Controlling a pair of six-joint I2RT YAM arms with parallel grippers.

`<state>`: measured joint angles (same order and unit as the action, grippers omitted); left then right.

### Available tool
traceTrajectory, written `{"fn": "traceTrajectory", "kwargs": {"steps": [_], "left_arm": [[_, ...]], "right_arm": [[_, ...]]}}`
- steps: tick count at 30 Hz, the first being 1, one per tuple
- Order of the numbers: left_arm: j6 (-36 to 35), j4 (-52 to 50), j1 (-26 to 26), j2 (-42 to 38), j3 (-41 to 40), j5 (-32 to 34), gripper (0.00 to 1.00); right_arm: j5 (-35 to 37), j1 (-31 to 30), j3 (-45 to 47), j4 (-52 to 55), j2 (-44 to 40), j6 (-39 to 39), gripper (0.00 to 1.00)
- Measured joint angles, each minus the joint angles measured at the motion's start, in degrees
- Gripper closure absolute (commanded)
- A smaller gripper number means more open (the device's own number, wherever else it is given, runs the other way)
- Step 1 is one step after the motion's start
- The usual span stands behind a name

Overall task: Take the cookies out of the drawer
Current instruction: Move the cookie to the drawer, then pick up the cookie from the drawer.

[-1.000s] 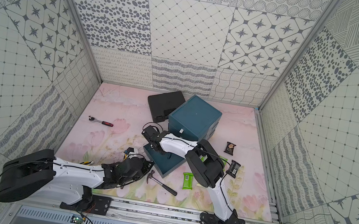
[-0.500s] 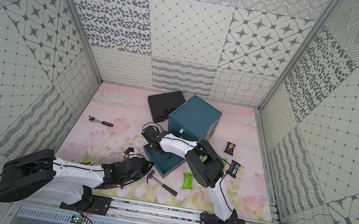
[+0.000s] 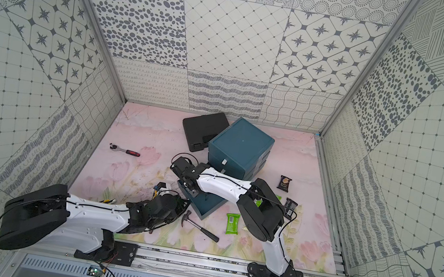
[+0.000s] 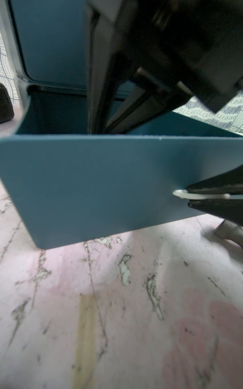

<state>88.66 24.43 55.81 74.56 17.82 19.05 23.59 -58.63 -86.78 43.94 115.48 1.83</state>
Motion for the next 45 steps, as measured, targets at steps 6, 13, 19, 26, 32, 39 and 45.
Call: {"fn": "traceTrajectory", "kwargs": {"steps": [6,13,19,26,32,39,45], "left_arm": [[0.0,0.4,0.0,0.4,0.0,0.1,1.0],[0.0,0.6,0.0,0.5,0.0,0.1,1.0],[0.0,0.7,0.0,0.5,0.0,0.2,1.0],[0.0,0.6,0.0,0.4,0.0,0.2,1.0],[0.0,0.5,0.0,0.3,0.0,0.2,1.0],[0.0,0.4,0.0,0.2,0.0,0.2,1.0],[0.0,0.4,0.0,0.2,0.0,0.2,1.0]], "right_arm": [[-4.5,-0.2,0.7,1.2,-1.2,3.6,0.71],[-8.6,1.6,1.5,2.6,-3.4,6.4,0.48],[-10.3,2.6,2.1,2.9,-3.8,7.5,0.36],[-11.9,2.8,2.7,3.9,-3.8,7.6,0.31],[-13.4,3.3,3.3,4.3,-3.3,6.8,0.29],[-14.3,4.0,3.5,4.4,-0.3,6.0,0.28],[-15.2,4.8,3.5,4.4,0.5,5.1,0.36]]}}
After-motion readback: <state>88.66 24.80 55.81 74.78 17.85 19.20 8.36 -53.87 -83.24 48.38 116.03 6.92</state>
